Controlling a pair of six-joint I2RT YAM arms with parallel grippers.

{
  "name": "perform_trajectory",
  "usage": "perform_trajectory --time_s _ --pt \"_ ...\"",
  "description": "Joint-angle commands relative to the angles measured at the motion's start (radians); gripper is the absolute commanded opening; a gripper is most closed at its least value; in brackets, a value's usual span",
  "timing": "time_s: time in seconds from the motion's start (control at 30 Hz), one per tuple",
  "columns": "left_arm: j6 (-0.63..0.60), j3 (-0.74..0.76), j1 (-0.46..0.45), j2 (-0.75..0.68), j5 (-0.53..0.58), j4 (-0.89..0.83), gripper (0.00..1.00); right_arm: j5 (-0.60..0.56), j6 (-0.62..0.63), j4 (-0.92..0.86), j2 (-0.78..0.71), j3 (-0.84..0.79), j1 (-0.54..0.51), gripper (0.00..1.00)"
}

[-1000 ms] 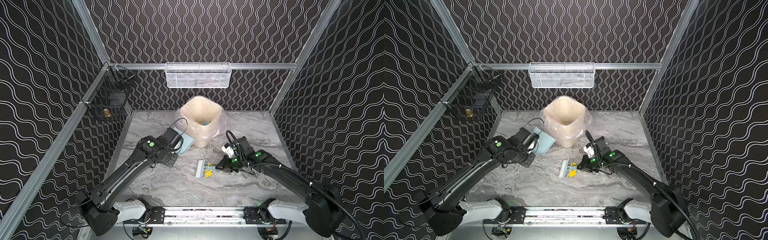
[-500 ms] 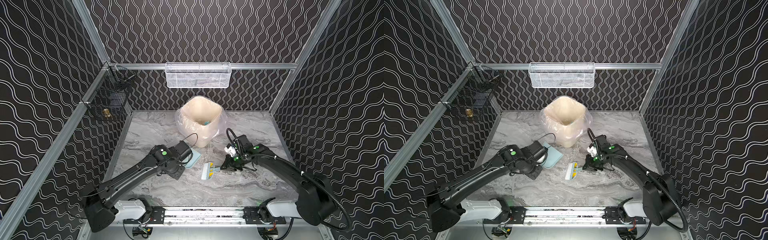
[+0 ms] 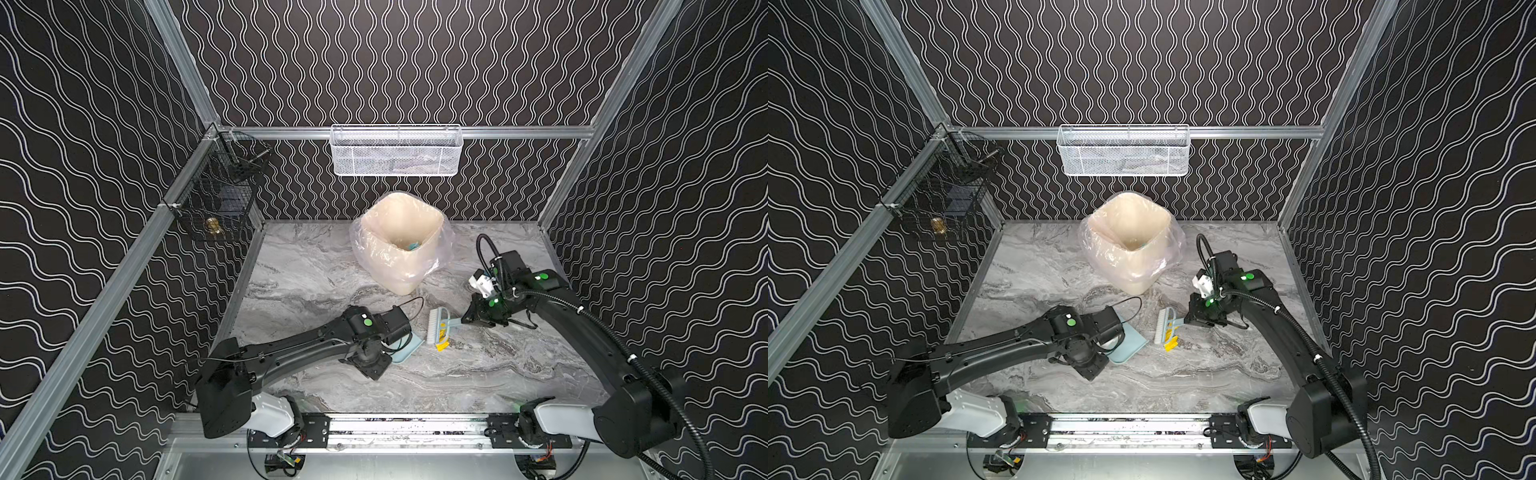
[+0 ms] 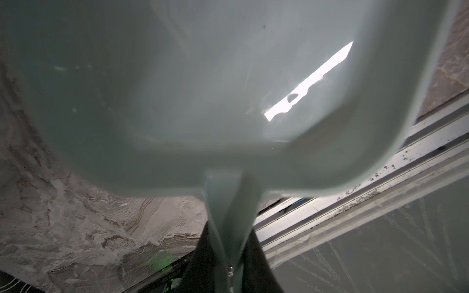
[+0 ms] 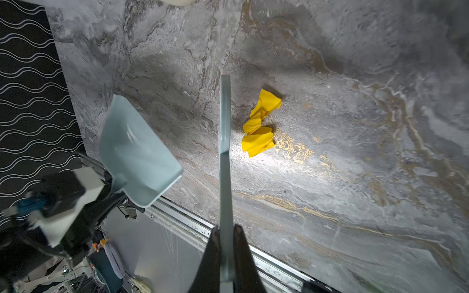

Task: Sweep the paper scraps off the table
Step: 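Push the remaining yellow scrap toward the dustpan with the right-held brush, then sweep the yellow scrap into the dustpan with the right-held brush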

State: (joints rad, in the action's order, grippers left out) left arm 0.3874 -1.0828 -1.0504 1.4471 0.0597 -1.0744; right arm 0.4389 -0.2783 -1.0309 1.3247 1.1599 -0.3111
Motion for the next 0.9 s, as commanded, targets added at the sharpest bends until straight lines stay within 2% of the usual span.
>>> perform_trajectory --time_s 0.0,0.13,0.27,0.43,0.53,0.87 --pt "0.017 0.005 -0.025 0.033 -0.009 0.063 0.00 -0.086 0.064 -0.109 0.028 0.054 0.027 0.00" --pt "-0.004 0.001 -0.069 0.111 0.016 0.105 0.00 -0.246 0.086 -0.162 0.087 0.164 0.043 0.00" --pt "-0.031 -0.016 -0.101 0.176 0.041 0.128 0.00 -0.346 0.091 -0.200 0.131 0.262 0.041 0.00" --pt "-0.064 -0.036 -0.105 0.226 0.028 0.145 0.00 -0.413 0.107 -0.238 0.169 0.277 0.020 0.00" --pt "-0.077 -0.049 -0.105 0.248 0.014 0.143 0.00 -0.427 0.109 -0.212 0.160 0.250 0.000 0.00" --pt "-0.083 -0.068 -0.104 0.299 -0.008 0.143 0.00 -0.446 0.123 -0.225 0.258 0.282 -0.095 0.00"
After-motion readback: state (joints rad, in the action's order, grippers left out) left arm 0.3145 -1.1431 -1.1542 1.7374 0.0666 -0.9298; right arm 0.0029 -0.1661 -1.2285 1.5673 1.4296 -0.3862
